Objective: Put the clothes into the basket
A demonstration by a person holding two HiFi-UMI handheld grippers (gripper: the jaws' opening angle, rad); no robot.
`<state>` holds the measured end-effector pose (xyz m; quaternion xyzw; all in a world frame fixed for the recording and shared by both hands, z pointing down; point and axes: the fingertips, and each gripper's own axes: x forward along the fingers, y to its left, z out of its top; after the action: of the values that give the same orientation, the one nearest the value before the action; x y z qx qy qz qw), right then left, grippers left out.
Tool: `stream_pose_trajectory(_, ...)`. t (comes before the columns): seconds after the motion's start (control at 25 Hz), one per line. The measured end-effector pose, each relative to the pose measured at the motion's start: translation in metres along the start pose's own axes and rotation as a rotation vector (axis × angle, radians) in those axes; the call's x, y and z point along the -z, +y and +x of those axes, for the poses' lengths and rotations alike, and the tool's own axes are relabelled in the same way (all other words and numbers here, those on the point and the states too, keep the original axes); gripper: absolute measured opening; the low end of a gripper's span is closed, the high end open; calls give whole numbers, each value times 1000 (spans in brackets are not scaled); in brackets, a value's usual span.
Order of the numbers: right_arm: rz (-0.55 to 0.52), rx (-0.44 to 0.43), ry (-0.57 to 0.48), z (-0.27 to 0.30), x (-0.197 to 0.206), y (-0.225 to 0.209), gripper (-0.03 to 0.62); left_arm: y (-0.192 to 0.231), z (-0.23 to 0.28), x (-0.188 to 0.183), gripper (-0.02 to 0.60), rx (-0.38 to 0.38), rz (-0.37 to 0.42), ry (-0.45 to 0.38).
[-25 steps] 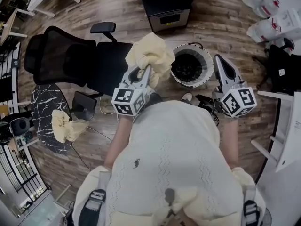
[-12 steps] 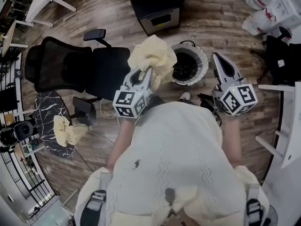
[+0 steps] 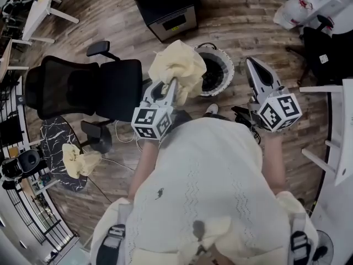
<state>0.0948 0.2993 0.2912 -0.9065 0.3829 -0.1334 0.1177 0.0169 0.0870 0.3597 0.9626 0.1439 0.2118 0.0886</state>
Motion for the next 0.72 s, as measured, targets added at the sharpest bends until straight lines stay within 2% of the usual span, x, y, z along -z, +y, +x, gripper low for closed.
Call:
stream_pose_trajectory(0.52, 13, 102, -50, -51, -8, -45, 8, -56, 47, 6, 93, 115, 53, 35)
stream_pose_trajectory(0.72, 21, 141, -54, -49, -9, -54, 8, -61, 60, 7, 94, 180, 92, 82)
